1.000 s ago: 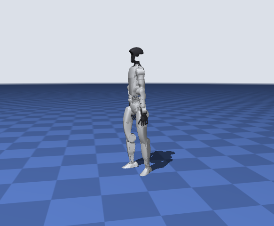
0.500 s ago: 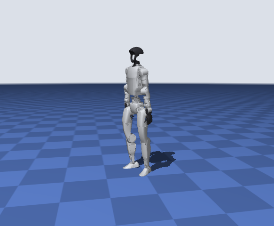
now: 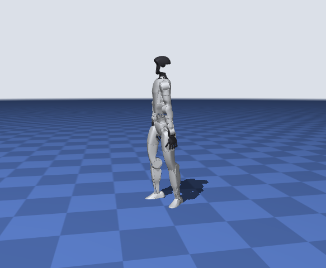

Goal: In place motions

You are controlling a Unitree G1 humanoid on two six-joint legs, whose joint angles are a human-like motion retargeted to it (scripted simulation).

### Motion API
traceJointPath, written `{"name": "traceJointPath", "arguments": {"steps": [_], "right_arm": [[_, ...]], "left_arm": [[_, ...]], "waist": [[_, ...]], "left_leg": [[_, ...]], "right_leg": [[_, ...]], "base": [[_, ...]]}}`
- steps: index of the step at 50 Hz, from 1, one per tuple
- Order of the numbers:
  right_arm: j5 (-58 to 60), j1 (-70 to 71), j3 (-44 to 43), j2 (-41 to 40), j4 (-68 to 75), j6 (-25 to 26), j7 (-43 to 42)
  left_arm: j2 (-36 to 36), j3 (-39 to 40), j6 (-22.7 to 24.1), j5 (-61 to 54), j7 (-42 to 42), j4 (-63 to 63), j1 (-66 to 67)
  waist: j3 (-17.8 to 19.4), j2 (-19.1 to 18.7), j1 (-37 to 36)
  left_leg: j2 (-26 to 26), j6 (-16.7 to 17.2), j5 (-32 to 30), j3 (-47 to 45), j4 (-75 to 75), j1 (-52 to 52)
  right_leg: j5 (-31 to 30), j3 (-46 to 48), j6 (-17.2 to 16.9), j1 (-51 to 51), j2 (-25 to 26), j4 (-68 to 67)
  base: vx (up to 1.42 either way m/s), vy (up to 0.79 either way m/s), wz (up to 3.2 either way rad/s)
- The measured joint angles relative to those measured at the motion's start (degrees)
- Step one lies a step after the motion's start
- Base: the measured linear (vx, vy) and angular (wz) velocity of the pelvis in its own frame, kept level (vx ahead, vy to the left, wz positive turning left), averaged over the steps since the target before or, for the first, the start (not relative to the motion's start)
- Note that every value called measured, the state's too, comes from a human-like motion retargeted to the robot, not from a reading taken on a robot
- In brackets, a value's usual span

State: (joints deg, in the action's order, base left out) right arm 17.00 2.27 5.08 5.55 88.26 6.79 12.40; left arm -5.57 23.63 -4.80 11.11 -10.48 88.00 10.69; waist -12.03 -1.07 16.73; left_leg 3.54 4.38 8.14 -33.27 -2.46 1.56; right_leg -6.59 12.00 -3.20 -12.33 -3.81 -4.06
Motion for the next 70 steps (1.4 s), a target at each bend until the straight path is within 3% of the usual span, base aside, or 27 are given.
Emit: {"name": "traceJointPath", "arguments": {"steps": [15, 22, 37, 53, 70], "right_arm": [[2.1, 5.5, 4.3, 0.1, -0.2, 1.1, -0.3], [3.4, 6.7, 5.6, -0.4, -0.9, 1.3, -0.2], [4.3, 7.4, 6.4, -0.6, -0.9, 1.6, -0.3], [5.1, 6.7, 5.8, 1.0, 0.8, 1.5, -0.8], [3.6, 1.2, -0.3, 2.5, 1.8, 0.2, -2.3]], "left_arm": [[3.1, 0.5, -0.2, 1.7, -1.9, -0.7, 2.5], [3.2, -0.7, -0.2, 1.5, -2.6, -1.2, 2.1], [3.4, -1.9, -0.1, 1.6, -2.8, -2.3, 0.6], [3.9, -1.6, 0.1, 1.7, -2.6, -2.9, -1.4], [2.7, -2.0, 0.1, 0.6, -1.5, -1.9, -1.3]], "waist": [[-1.6, -8.8, 8.7], [-1.1, -10.1, 10.2], [0.4, -11.2, 12.6], [0.1, -10.0, 10.8], [-0.2, -4.8, 3.4]], "left_leg": [[2.6, 3.6, 2.6, -16.4, -0.5, 1.5], [2.7, 4.9, 3.5, -20.9, -0.1, 2.1], [3.1, 6.1, 4.1, -26.7, 1.5, 2.7], [2.9, 5.1, 3.0, -22.2, 0.8, 1.0], [0.9, 1.2, 0.2, -5.0, 0.8, -1.7]], "right_leg": [[-5.8, -14.6, -2.0, -7.5, 6.4, 1.2], [-9.3, -21.6, -3.3, -9.1, 9.0, 2.4], [-12.7, -25.8, -3.8, -10.8, 11.2, 3.0], [-9.6, -23.1, -1.3, -10.4, 9.8, 2.1], [-3.1, -2.3, 0.0, -2.5, 1.1, 1.4]], "base": [[0.02, 0.22, -1.10], [-0.02, 0.14, -0.94], [-0.03, 0.07, -0.51], [-0.10, -0.06, 0.35], [0.00, -0.32, 1.22]]}}
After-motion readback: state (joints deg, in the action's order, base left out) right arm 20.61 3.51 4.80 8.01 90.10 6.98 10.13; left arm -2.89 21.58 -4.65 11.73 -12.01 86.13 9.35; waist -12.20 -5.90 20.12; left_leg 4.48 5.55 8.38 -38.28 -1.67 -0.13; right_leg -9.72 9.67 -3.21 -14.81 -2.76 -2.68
